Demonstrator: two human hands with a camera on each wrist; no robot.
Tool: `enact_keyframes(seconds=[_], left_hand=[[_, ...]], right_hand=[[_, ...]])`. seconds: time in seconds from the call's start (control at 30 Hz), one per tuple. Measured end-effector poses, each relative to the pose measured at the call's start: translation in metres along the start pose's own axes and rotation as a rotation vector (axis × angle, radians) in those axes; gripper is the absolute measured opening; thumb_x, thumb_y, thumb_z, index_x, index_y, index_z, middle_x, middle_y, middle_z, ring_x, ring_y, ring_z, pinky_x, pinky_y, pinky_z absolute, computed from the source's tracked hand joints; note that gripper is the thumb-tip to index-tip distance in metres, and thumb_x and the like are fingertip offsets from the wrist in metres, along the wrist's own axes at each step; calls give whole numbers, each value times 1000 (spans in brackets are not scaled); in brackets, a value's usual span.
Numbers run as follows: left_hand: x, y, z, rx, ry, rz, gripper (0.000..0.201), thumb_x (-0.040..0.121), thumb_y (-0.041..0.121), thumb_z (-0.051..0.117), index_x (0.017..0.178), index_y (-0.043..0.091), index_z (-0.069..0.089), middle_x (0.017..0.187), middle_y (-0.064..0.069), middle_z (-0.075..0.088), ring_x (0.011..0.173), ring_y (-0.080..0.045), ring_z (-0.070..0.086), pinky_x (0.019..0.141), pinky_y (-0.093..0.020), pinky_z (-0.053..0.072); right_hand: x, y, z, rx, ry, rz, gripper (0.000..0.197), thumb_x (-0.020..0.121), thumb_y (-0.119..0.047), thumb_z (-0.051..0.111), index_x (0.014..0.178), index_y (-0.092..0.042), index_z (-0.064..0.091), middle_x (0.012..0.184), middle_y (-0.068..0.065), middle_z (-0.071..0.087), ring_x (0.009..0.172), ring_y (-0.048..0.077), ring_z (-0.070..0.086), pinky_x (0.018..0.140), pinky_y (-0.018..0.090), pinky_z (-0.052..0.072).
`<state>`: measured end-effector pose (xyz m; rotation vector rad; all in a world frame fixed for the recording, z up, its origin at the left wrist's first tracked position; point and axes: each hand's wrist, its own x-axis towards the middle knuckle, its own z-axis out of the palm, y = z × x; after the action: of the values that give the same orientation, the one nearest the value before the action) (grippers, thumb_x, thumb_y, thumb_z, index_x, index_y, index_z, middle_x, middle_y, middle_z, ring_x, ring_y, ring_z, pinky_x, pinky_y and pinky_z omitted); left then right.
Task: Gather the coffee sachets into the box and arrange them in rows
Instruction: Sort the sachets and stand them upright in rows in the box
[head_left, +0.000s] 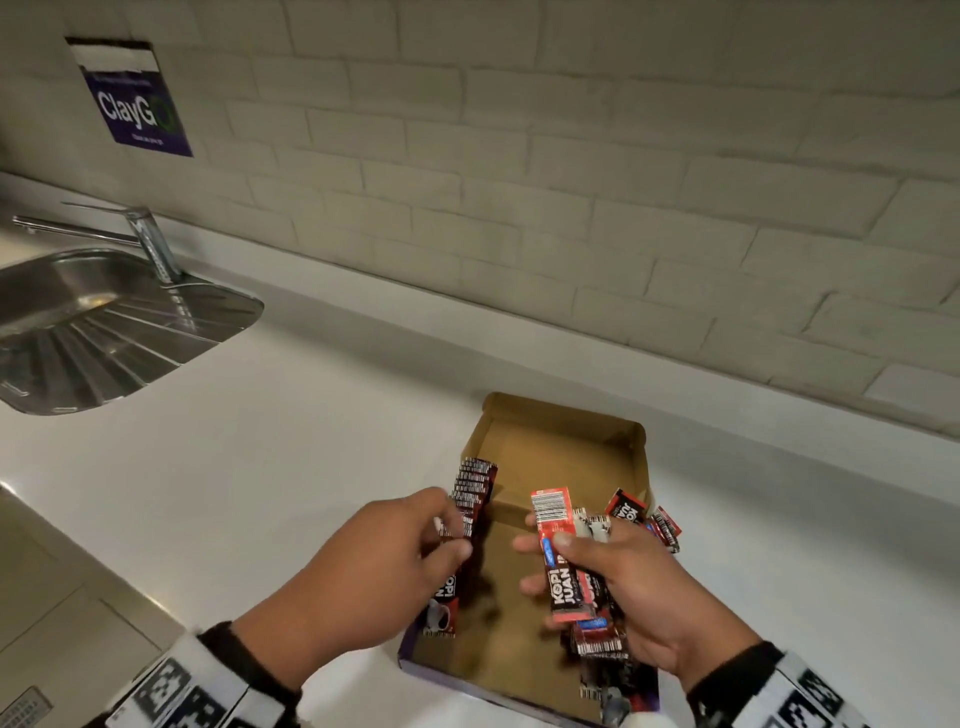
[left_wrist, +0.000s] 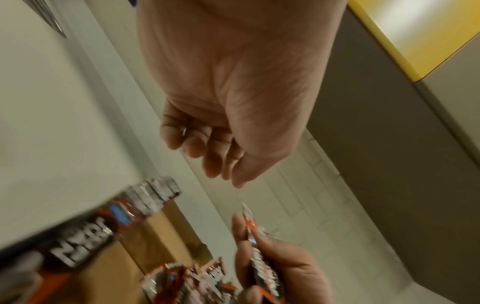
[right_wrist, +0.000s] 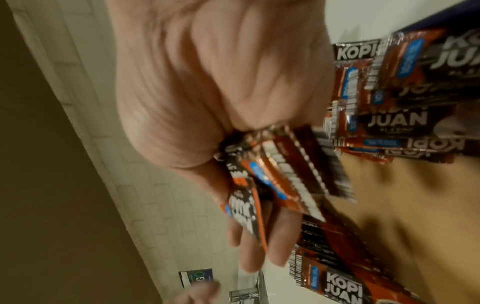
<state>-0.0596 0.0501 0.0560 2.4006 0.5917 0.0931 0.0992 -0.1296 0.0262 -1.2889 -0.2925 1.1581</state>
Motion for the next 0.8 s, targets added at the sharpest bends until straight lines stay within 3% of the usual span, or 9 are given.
enact_keyframes(seconds=[0.1,0.2,0.33,0.43,0.5,0.57,0.67,0.73,0.8], left_hand=[[8,20,12,-194,-44,34,26,94,42,65,116,48,54,79,4,68,66,-2,61,61,-16,45],[12,27,28,-351,-107,-4,17,94,39,66,111,38,62,68,-1,67,57,-4,58,58,-21,46],[7,31,43,-602,86,20,8,93,23,71,85,22,71,54,-2,53,50,-14,44,52,-32,39],[0,37,41,-747,266,57,15,91,15,71,83,27,74,65,-8,69,59,-20,66,63,-31,57],[-2,34,44,-648,287,120,23,88,11,74,82,33,76,79,3,77,76,-13,74,76,-25,58],[-2,33,49,-466,218,195,32,86,7,76,83,39,77,86,20,76,82,-1,72,76,-13,52],[-4,33,61,-285,67,292,29,87,4,72,96,31,79,81,44,65,80,15,63,73,0,40],[-5,32,65,-253,-20,299,31,90,3,67,96,31,79,78,42,64,74,11,63,68,-4,41],[-4,29,63,-261,-43,245,39,90,4,63,84,40,76,77,29,69,69,-5,65,65,-20,50]], right_hand=[[-7,4,1,-83,-20,9,22,99,-6,60,119,-3,64,108,22,76,81,37,73,51,32,55],[-14,10,1,-172,-41,15,21,98,-9,64,119,-6,65,104,22,76,77,35,73,49,28,52],[-19,13,-2,-213,85,-22,37,88,-35,70,113,-8,66,96,17,78,70,29,72,46,27,48],[-20,14,-13,-170,287,-53,44,90,-44,66,116,-9,67,99,6,80,75,26,75,45,27,43],[-21,16,-20,-82,337,-58,46,92,-46,63,114,-6,68,101,6,80,74,29,74,41,25,41],[-25,17,-21,-68,286,-64,45,91,-48,63,105,-6,73,98,16,79,67,36,65,38,24,39],[-27,20,-17,-150,255,-124,28,94,-33,69,91,-5,74,72,22,72,48,28,51,39,24,35],[-28,20,-15,-189,306,-151,22,93,-24,72,86,-3,73,58,18,62,41,21,44,42,27,32],[-30,19,-15,-238,350,-166,22,93,-20,73,74,-8,70,52,13,54,41,19,41,42,25,34]])
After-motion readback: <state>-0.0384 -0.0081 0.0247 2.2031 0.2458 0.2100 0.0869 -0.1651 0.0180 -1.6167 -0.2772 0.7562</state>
